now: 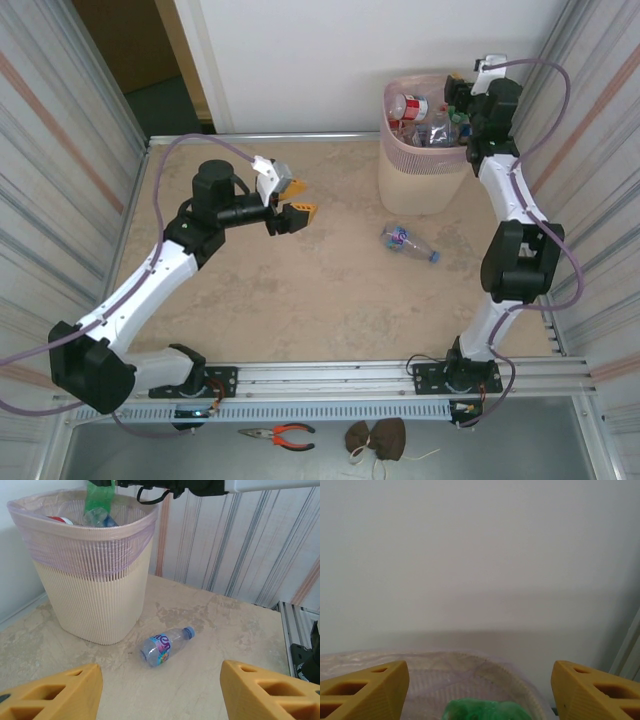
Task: Put the plastic bottles in the bin
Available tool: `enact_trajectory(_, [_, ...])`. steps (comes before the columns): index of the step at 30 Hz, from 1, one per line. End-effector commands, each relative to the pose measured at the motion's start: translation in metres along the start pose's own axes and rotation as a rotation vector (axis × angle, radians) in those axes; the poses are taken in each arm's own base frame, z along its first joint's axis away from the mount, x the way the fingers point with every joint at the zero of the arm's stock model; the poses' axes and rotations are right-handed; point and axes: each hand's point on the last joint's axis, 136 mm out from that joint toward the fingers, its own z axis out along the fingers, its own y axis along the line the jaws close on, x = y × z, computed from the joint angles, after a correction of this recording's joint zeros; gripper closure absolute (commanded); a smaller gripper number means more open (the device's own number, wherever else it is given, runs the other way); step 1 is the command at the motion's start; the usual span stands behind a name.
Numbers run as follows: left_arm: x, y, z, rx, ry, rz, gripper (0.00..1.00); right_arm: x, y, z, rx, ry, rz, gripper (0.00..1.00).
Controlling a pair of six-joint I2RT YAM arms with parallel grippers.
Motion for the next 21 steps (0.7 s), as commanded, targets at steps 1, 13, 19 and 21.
enact_trajectory(1, [-0.019, -0.011, -0.010, 0.013, -0.051, 0.020, 0.37, -0.067, 0.001, -0.040, 0.011, -0.113, -0.025, 0.26])
enact_trajectory(13, [-0.017, -0.014, -0.011, 0.023, -0.052, 0.010, 0.37, -0.064, 0.002, -0.034, -0.049, 0.003, 0.023, 0.48])
enact_trajectory(19, [-0.012, -0.011, -0.008, 0.020, -0.039, 0.003, 0.37, -0.047, 0.000, 0.003, -0.072, 0.057, 0.066, 0.53])
enact_trajectory(21, [-0.012, -0.010, -0.007, 0.017, -0.037, 0.004, 0.37, -0.037, -0.001, 0.017, -0.077, 0.083, 0.078, 0.56])
